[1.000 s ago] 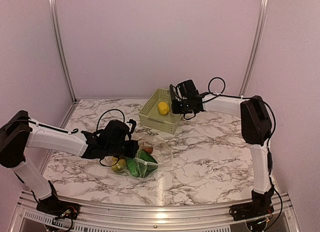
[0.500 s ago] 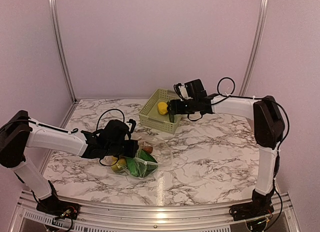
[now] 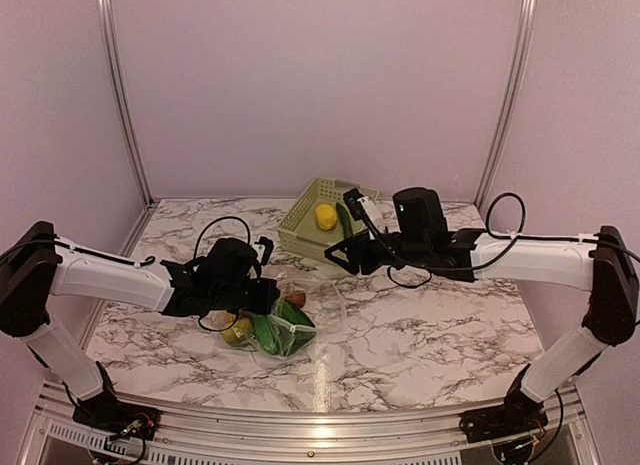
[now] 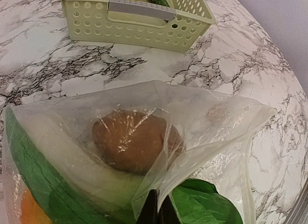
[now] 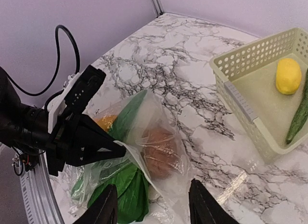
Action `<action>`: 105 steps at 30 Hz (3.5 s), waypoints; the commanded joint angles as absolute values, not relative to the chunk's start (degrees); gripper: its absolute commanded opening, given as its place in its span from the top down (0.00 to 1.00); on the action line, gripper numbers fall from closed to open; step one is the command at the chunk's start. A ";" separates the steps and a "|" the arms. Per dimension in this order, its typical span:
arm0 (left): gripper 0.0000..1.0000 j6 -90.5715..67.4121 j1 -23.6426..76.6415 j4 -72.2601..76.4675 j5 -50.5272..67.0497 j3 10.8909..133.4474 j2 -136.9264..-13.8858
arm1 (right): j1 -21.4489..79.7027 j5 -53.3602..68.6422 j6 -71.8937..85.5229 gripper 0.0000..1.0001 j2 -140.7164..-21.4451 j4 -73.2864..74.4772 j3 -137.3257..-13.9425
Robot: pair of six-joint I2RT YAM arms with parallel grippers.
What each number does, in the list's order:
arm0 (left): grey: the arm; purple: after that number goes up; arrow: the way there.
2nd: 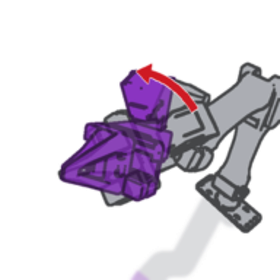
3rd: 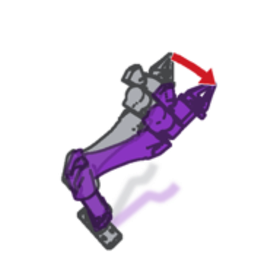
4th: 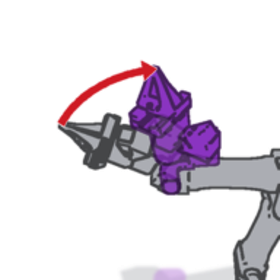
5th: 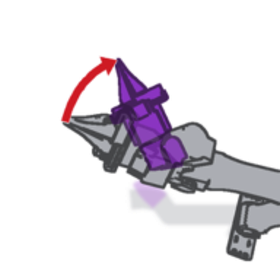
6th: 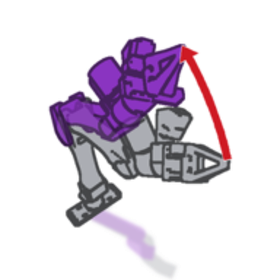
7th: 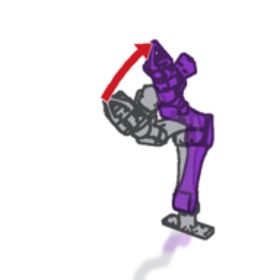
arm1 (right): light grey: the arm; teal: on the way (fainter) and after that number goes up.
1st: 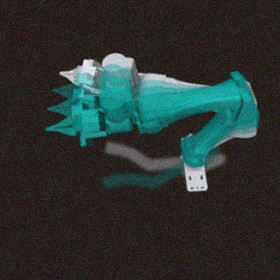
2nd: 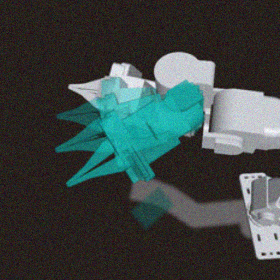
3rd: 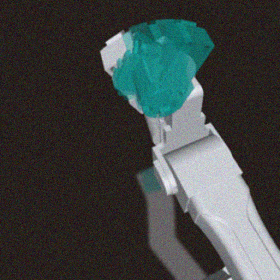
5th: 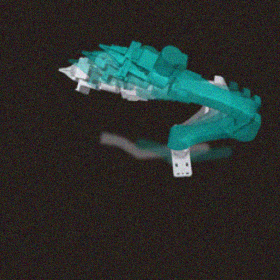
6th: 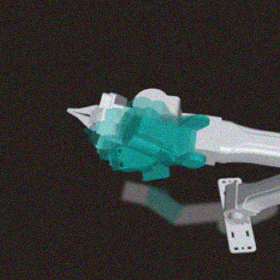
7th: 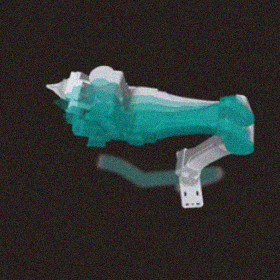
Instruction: Open the zip-top bag and remove the fake food
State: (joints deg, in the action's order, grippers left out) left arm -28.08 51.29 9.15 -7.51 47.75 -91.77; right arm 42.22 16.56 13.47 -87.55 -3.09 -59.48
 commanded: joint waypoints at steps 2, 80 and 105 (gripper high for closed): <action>1.00 -27.92 51.04 11.96 -4.75 46.31 -87.99 | 47.20 17.64 14.86 0.59 -87.59 -7.16 -53.18; 1.00 -32.47 48.10 10.59 -5.98 44.76 -88.72 | 58.71 3.39 9.76 0.74 -95.99 -9.39 -55.76; 1.00 -33.15 49.36 8.95 -8.99 45.54 -88.54 | 62.04 2.58 0.18 0.81 -100.74 -3.99 -61.51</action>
State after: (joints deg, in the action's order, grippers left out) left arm -31.42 49.71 9.91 -7.07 44.88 -89.65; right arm 58.13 -0.69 4.60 -103.90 -2.15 -63.05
